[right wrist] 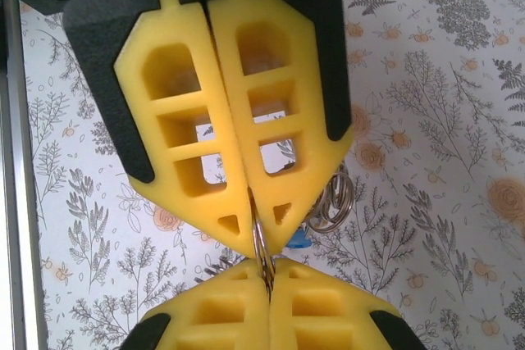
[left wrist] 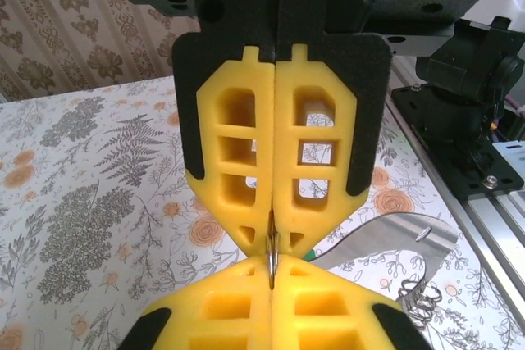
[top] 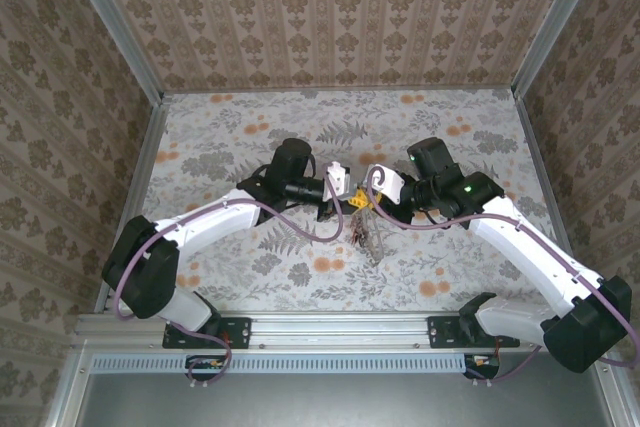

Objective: Put the keys on the keyring

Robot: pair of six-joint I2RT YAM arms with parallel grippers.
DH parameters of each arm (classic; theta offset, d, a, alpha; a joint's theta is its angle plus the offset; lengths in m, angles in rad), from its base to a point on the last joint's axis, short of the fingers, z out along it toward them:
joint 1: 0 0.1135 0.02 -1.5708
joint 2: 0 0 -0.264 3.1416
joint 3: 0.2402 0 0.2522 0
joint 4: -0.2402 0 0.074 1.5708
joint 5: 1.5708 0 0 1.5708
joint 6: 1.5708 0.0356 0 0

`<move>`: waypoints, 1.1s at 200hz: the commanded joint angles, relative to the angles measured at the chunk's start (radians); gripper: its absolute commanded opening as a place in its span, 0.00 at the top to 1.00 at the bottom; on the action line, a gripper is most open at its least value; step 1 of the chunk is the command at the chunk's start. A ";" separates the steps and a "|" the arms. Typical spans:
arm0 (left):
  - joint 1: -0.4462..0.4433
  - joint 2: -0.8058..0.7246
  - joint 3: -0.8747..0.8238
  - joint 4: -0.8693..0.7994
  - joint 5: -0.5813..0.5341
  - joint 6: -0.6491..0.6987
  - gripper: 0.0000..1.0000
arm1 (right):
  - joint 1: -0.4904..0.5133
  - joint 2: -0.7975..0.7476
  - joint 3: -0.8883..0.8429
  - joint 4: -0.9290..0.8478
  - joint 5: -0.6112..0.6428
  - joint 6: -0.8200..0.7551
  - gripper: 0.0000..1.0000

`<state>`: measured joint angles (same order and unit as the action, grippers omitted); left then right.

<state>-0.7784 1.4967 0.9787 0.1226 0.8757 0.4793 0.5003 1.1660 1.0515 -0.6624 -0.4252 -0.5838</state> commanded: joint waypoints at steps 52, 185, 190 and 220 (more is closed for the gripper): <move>0.026 -0.010 -0.065 0.243 0.077 -0.147 1.00 | -0.044 -0.132 -0.168 0.276 -0.061 0.072 0.84; 0.033 -0.007 -0.090 0.360 0.111 -0.208 1.00 | -0.091 -0.261 -0.280 0.322 0.011 0.044 0.68; 0.033 -0.007 -0.089 0.357 0.112 -0.206 1.00 | -0.090 -0.265 -0.274 0.311 0.007 0.036 0.66; 0.034 -0.006 -0.076 0.337 0.129 -0.198 1.00 | -0.090 -0.257 -0.258 0.344 -0.047 0.030 0.61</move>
<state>-0.7509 1.4998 0.8959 0.4427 0.9695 0.2733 0.4149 0.9131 0.7532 -0.2985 -0.4515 -0.5217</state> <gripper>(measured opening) 0.043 0.383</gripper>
